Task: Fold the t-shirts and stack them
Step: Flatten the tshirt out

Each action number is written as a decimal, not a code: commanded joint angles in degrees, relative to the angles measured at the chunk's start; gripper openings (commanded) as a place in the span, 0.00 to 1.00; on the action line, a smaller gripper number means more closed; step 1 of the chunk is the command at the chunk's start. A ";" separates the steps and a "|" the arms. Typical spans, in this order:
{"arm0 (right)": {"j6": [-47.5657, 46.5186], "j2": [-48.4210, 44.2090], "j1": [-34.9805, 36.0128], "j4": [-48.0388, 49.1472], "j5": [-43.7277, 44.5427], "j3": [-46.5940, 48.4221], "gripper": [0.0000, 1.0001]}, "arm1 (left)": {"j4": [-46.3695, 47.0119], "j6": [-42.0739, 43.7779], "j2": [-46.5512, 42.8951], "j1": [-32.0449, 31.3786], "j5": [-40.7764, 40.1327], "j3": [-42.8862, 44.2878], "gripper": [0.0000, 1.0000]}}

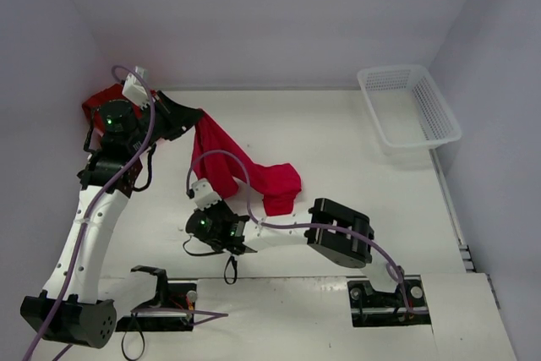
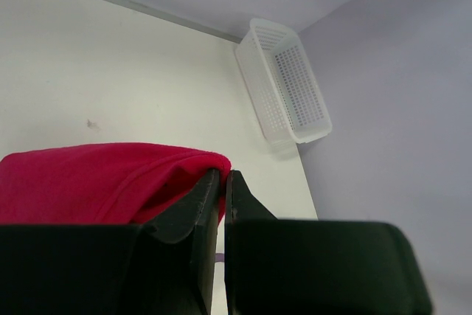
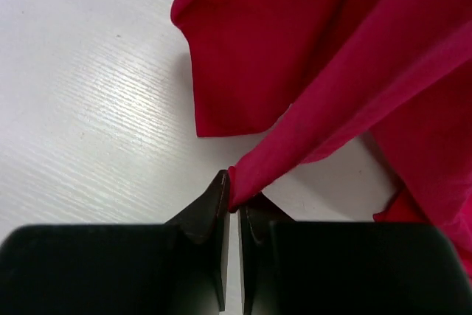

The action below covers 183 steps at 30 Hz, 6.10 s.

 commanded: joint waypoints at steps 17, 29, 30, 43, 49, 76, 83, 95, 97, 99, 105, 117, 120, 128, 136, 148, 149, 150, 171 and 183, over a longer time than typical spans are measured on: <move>-6.03 -32.44 -0.17 -9.42 4.00 -2.78 0.00 | 4.66 0.54 -2.35 0.47 -1.71 -1.31 0.00; -5.50 -40.90 -7.56 -11.63 -7.43 -1.90 0.00 | 5.28 0.18 -3.49 0.48 -1.88 -3.25 0.00; -5.68 -41.16 -7.91 -11.72 -7.96 -1.64 0.00 | 5.19 0.18 -3.66 0.56 -1.88 -3.33 0.00; -9.28 -41.25 -12.83 -12.86 -19.81 4.69 0.00 | 8.08 -3.23 -5.51 0.47 1.80 -6.23 0.79; -8.67 -41.08 -16.16 -12.95 -26.14 7.06 0.00 | 19.95 -7.11 -7.18 0.39 9.19 -9.93 0.79; -4.89 -37.12 -21.36 -14.96 -37.32 13.39 0.00 | 27.07 12.14 -11.14 -6.73 25.44 -12.74 0.64; -4.80 -37.73 -21.71 -15.94 -38.11 13.66 0.00 | 14.18 25.39 -9.04 -10.59 18.17 -6.60 0.58; -3.57 -39.05 -22.24 -16.20 -39.60 11.90 0.00 | 6.70 38.93 -5.95 -15.52 6.83 -2.81 0.58; -3.48 -39.05 -22.33 -16.20 -40.21 11.90 0.00 | 6.25 40.52 -6.04 -16.22 5.25 -2.98 0.58; -3.22 -38.88 -22.41 -16.20 -40.48 11.98 0.00 | 5.98 42.28 -5.86 -16.92 3.92 -3.24 0.58; -2.86 -38.53 -22.41 -16.20 -41.01 11.90 0.00 | 5.19 45.18 -3.84 -18.69 0.75 -1.93 0.58; -2.86 -39.32 -22.68 -16.29 -40.92 10.67 0.00 | 6.86 45.89 -0.85 -20.27 -1.00 -0.17 0.51; -2.86 -39.23 -22.85 -16.20 -41.09 10.32 0.00 | 7.48 45.89 -0.50 -20.53 -1.00 -0.08 0.48; -2.69 -38.70 -23.29 -16.20 -41.71 10.05 0.00 | 8.26 47.47 -0.06 -21.41 -1.53 0.09 0.42; -2.34 -38.53 -23.29 -16.02 -42.33 10.23 0.00 | 9.32 47.29 0.20 -21.58 -1.53 -0.26 0.30; -1.99 -38.53 -23.21 -16.02 -43.47 10.05 0.00 | 9.76 47.64 -1.12 -21.59 -3.90 -1.40 0.00; -1.99 -38.53 -23.29 -16.02 -43.56 10.05 0.00 | 9.85 47.73 -1.29 -21.59 -4.08 -1.57 0.00; -1.99 -38.53 -23.21 -16.02 -43.64 9.97 0.00 | 9.85 47.91 -1.64 -21.59 -4.34 -1.84 0.00; -2.34 -42.83 -24.26 -19.98 -41.97 4.25 0.78 | 7.21 50.81 -3.14 -21.59 -9.44 -2.46 0.00; 6.44 -41.51 -24.35 -14.80 -43.82 -8.21 0.85 | 12.47 37.30 8.72 -17.29 -0.76 -1.75 0.50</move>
